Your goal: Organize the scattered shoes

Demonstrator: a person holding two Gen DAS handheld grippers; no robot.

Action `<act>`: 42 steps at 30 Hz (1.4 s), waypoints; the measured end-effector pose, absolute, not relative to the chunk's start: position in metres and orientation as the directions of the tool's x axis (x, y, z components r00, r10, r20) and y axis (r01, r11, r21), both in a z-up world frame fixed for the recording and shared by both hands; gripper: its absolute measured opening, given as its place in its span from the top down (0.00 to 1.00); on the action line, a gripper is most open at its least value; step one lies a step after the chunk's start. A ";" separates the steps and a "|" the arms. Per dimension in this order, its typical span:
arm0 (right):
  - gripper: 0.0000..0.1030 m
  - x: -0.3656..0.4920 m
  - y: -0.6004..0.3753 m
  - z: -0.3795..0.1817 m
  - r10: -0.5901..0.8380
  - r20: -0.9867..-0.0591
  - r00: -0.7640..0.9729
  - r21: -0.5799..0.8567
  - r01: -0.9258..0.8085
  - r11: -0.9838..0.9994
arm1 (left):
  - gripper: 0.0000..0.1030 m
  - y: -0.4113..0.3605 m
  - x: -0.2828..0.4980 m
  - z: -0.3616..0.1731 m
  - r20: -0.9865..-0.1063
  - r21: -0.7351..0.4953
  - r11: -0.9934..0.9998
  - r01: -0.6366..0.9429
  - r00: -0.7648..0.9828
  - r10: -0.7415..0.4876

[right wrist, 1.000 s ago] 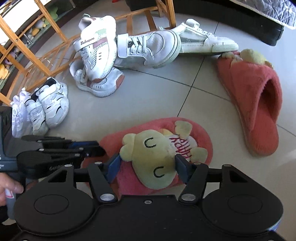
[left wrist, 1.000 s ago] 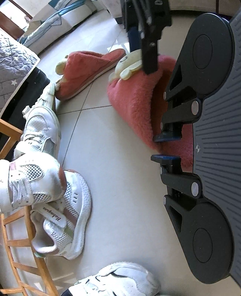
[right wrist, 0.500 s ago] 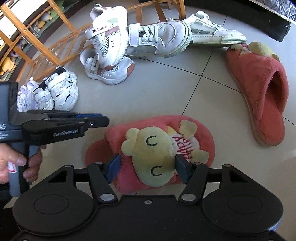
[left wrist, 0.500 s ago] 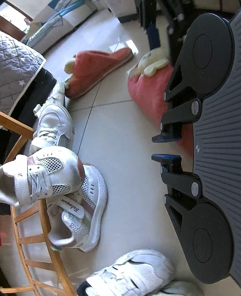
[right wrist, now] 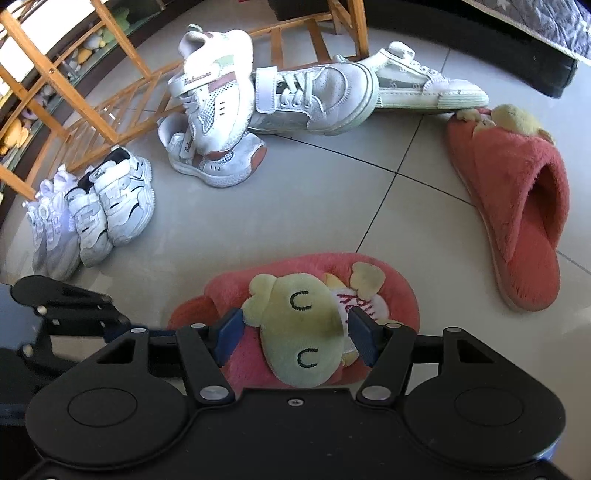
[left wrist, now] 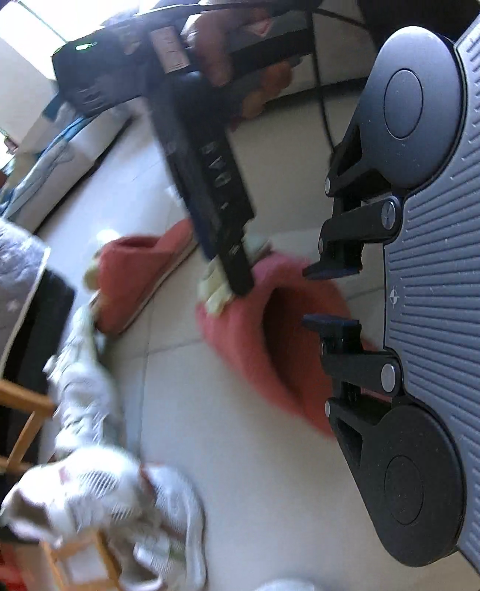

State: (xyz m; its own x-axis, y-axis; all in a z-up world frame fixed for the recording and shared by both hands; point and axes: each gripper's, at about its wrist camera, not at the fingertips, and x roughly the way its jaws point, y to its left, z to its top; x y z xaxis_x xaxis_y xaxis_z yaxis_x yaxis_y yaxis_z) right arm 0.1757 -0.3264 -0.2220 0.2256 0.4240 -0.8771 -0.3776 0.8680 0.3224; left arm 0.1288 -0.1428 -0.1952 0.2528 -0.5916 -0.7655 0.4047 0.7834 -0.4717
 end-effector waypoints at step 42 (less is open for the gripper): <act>0.16 0.166 -0.310 -0.230 0.530 -0.832 0.163 0.333 -0.616 0.713 | 0.85 -0.125 0.140 -0.210 -0.808 -0.360 0.835 0.416 0.307 -0.502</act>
State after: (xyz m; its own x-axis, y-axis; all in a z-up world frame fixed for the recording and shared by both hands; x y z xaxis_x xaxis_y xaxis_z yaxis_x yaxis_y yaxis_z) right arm 0.1660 -0.3102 -0.2298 0.1628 0.5298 -0.8323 -0.6164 0.7133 0.3335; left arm 0.1399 -0.1245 -0.2098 0.3074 -0.5022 -0.8083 0.4165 0.8347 -0.3602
